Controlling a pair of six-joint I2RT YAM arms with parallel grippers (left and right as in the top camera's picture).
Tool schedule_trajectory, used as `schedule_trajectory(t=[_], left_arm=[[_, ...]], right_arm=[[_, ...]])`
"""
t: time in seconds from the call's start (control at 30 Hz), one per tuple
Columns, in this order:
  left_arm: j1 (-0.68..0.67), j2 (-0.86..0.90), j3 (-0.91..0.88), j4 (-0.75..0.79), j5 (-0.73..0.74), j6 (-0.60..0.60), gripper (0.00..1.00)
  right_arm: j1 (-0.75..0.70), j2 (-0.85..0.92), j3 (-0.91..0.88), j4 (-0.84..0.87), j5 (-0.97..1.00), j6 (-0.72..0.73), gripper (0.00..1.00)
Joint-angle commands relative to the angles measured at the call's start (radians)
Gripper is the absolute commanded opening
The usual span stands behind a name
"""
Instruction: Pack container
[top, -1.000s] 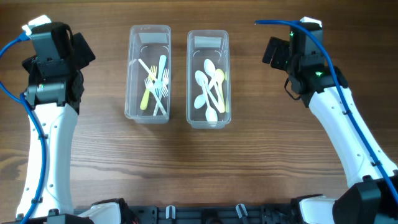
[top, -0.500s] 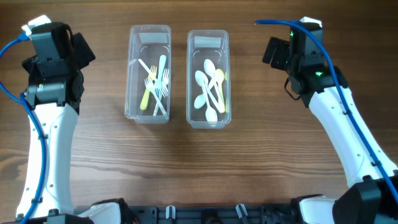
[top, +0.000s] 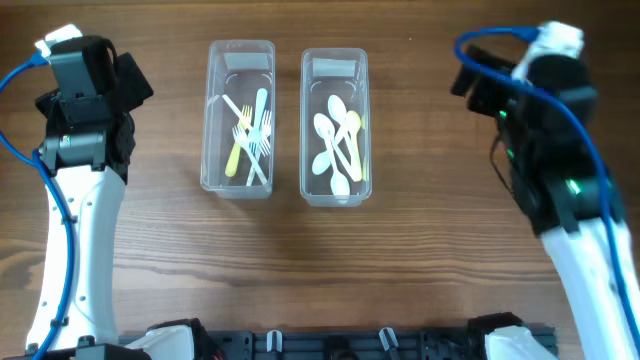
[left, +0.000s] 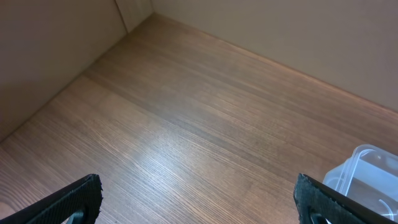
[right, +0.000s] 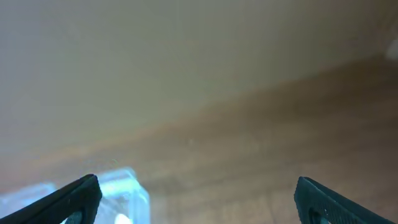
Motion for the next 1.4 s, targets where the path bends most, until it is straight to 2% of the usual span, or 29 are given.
schedule_trajectory(t=[0.0,0.17,0.37,0.53,0.7,0.8,1.0,1.13,1.27,1.37], left_arm=[[0.004,-0.008,0.002,0.000,-0.016,-0.016,1.00],[0.005,-0.008,0.002,0.000,-0.016,-0.016,1.00],[0.004,-0.008,0.002,0.000,-0.016,-0.016,1.00],[0.004,-0.008,0.002,0.000,-0.016,-0.016,1.00],[0.004,-0.008,0.002,0.000,-0.016,-0.016,1.00],[0.004,-0.008,0.002,0.000,-0.016,-0.016,1.00],[0.004,-0.008,0.002,0.000,-0.016,-0.016,1.00],[0.004,-0.008,0.002,0.000,-0.016,-0.016,1.00],[0.004,-0.008,0.002,0.000,-0.016,-0.016,1.00],[0.004,-0.008,0.002,0.000,-0.016,-0.016,1.00]], right_arm=[[-0.001,-0.164,0.006,0.002,0.017,0.002,1.00],[-0.002,-0.413,-0.003,0.001,0.017,0.002,1.00],[-0.002,-0.661,-0.099,-0.001,0.017,0.002,1.00],[-0.002,-0.882,-0.284,-0.037,0.042,0.011,1.00],[-0.002,-1.099,-0.583,-0.002,0.043,0.204,1.00],[-0.003,-1.131,-0.743,0.098,0.037,0.270,1.00],[-0.003,-1.131,-0.973,0.228,0.017,0.265,1.00],[-0.003,-1.131,-1.109,0.375,0.024,0.258,1.00],[-0.009,-1.131,-1.157,0.420,0.022,0.158,1.00],[-0.074,-1.131,-1.157,0.421,-0.042,0.005,1.00]])
